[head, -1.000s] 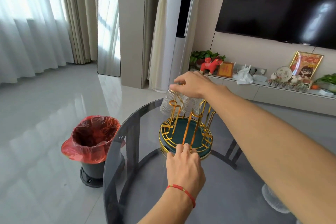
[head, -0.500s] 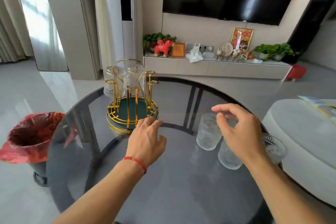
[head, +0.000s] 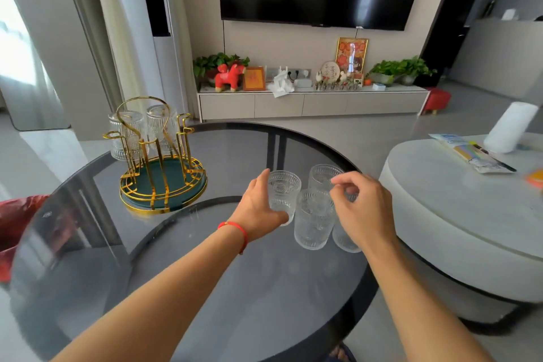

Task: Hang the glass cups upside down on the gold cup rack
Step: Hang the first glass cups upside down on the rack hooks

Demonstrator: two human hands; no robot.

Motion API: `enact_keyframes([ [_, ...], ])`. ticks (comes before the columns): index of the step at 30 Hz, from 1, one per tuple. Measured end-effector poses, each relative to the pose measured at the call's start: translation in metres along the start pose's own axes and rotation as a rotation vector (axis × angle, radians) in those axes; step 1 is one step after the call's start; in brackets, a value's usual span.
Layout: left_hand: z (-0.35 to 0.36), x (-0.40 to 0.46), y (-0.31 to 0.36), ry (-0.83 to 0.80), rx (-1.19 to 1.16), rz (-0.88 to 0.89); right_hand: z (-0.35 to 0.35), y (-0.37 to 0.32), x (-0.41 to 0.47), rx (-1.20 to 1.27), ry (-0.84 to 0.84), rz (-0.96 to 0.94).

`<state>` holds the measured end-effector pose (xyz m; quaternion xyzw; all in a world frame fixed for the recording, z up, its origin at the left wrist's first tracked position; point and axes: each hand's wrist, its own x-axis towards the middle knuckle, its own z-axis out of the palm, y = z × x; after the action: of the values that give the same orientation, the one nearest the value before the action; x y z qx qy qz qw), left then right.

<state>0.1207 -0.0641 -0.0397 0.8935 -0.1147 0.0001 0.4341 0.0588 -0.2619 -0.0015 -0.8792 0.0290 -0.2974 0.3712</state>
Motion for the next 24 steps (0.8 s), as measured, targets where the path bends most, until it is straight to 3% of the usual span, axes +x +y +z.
enact_keyframes([
  [3,0.006,0.017,0.001,0.008,-0.088,-0.047,0.003,0.001,0.001,-0.012,-0.014,-0.025],
  [7,0.002,0.025,-0.002,0.088,0.043,-0.002,0.005,-0.002,0.002,0.007,-0.013,-0.054],
  [11,-0.018,0.008,-0.009,0.127,-0.004,-0.027,0.009,-0.011,0.0,0.026,-0.065,-0.132],
  [13,-0.035,-0.007,-0.016,0.161,-0.133,-0.075,0.013,-0.019,-0.004,0.065,-0.112,-0.209],
  [18,-0.077,-0.041,-0.031,0.204,-0.717,-0.243,0.039,-0.048,-0.022,0.213,-0.25,-0.356],
  [21,-0.087,-0.054,-0.034,0.191,-0.909,-0.284,0.062,-0.067,-0.032,0.241,-0.398,-0.219],
  [24,-0.092,-0.058,-0.034,0.167,-0.999,-0.317,0.084,-0.081,-0.037,0.277,-0.59,0.125],
])
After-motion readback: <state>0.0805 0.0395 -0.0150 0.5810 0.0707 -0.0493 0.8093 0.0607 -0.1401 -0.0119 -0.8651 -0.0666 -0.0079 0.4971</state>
